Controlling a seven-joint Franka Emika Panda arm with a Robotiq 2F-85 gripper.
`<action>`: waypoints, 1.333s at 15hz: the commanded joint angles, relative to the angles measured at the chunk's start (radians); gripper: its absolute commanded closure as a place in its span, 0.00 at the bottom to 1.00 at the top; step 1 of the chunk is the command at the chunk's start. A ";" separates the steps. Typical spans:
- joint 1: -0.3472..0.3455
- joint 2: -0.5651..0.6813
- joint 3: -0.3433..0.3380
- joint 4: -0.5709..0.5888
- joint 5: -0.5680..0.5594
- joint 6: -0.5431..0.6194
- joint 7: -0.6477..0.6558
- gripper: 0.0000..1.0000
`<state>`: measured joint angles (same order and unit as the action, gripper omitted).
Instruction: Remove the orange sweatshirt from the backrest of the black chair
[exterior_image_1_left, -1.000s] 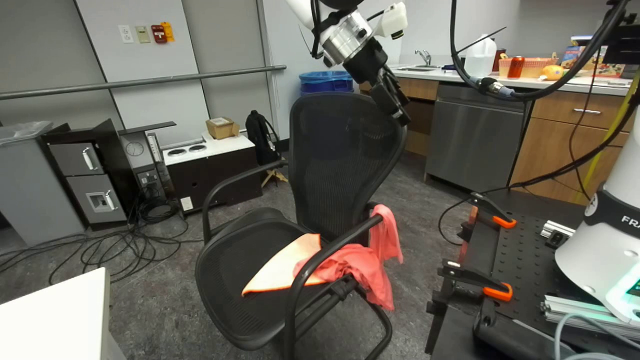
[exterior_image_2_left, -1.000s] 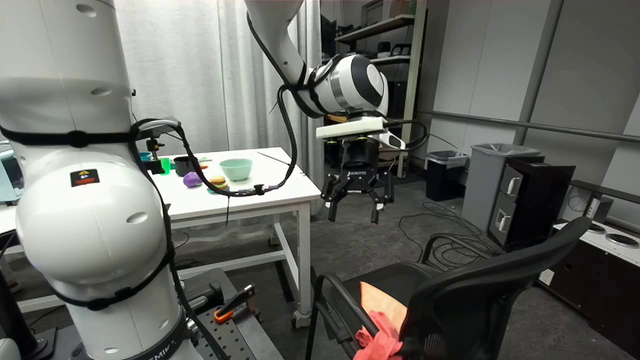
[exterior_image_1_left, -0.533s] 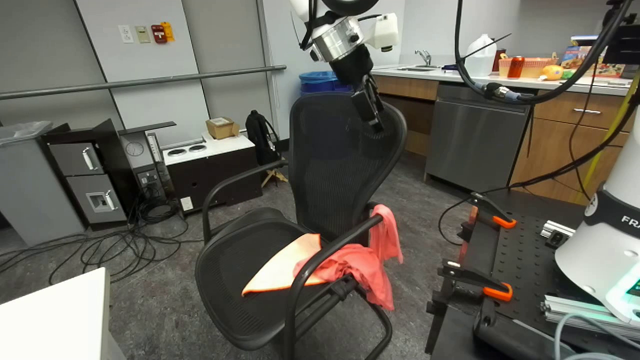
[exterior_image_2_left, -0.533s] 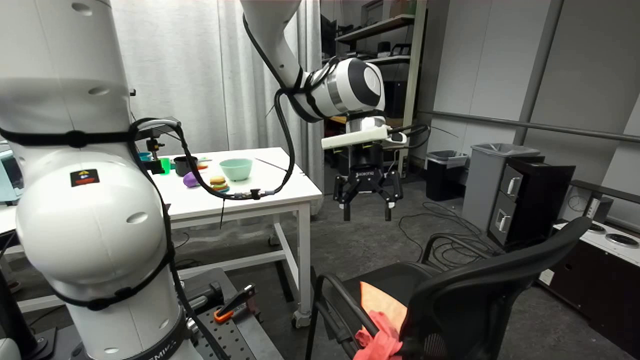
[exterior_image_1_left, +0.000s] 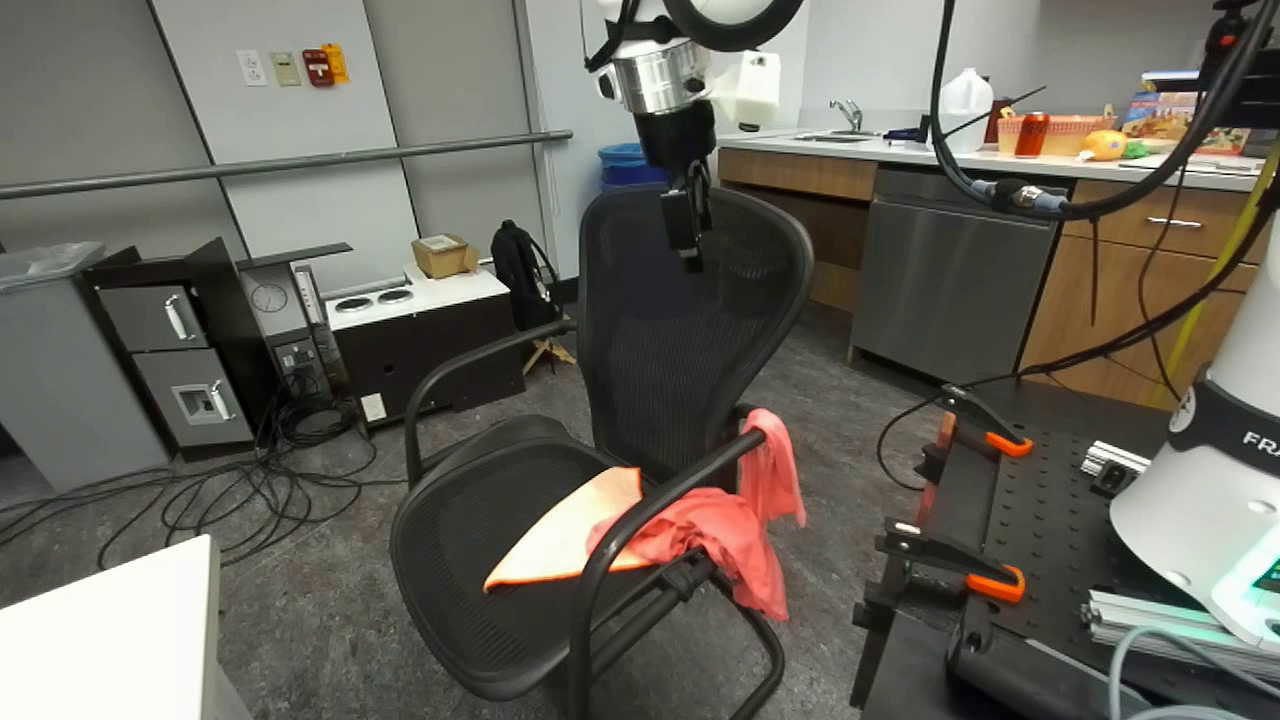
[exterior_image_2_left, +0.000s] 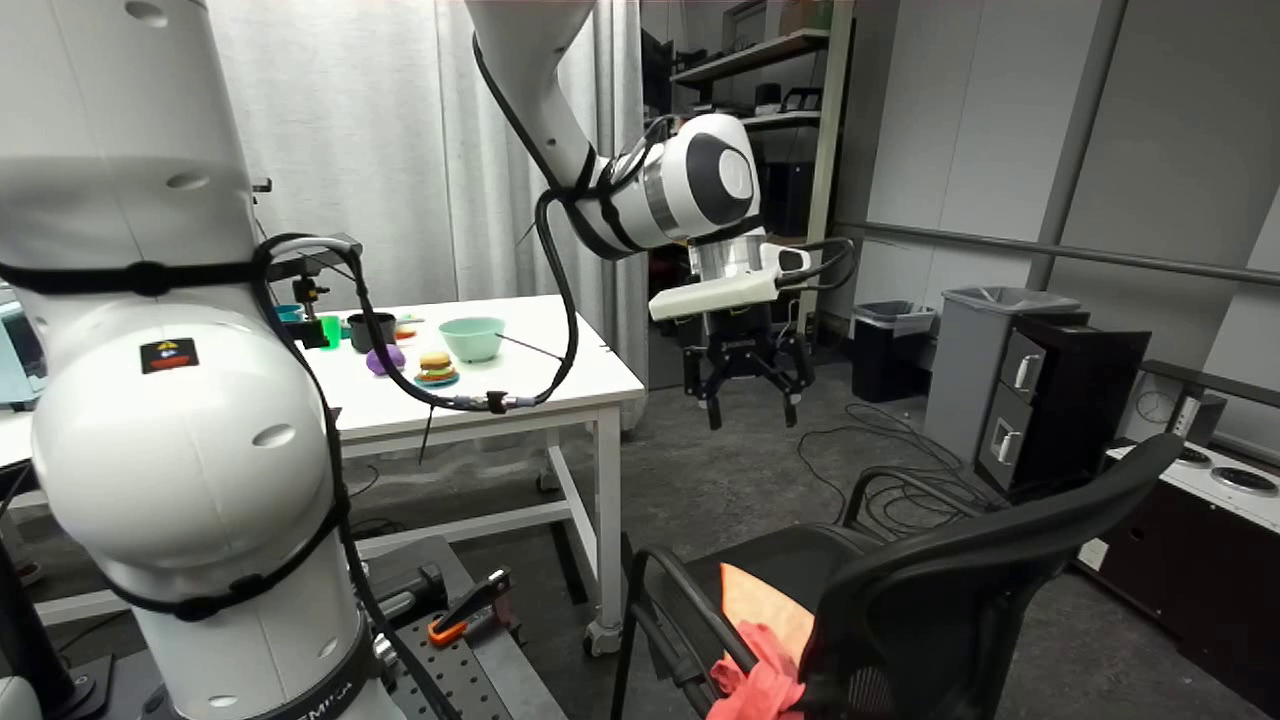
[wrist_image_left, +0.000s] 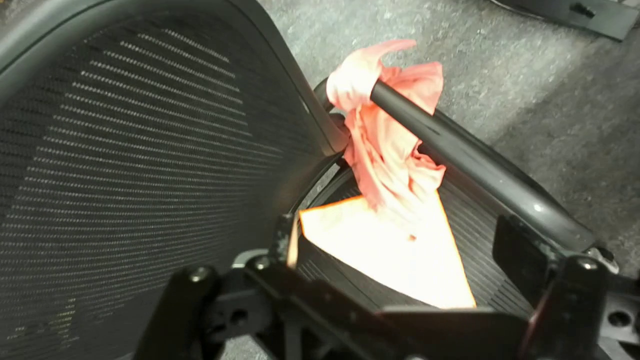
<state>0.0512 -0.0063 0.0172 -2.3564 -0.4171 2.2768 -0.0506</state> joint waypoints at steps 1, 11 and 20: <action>-0.018 -0.043 -0.005 -0.061 -0.027 0.127 0.022 0.00; -0.022 -0.010 -0.001 -0.058 -0.004 0.178 0.014 0.00; -0.023 -0.011 -0.001 -0.058 -0.004 0.178 0.014 0.00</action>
<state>0.0337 -0.0163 0.0102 -2.4155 -0.4229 2.4570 -0.0343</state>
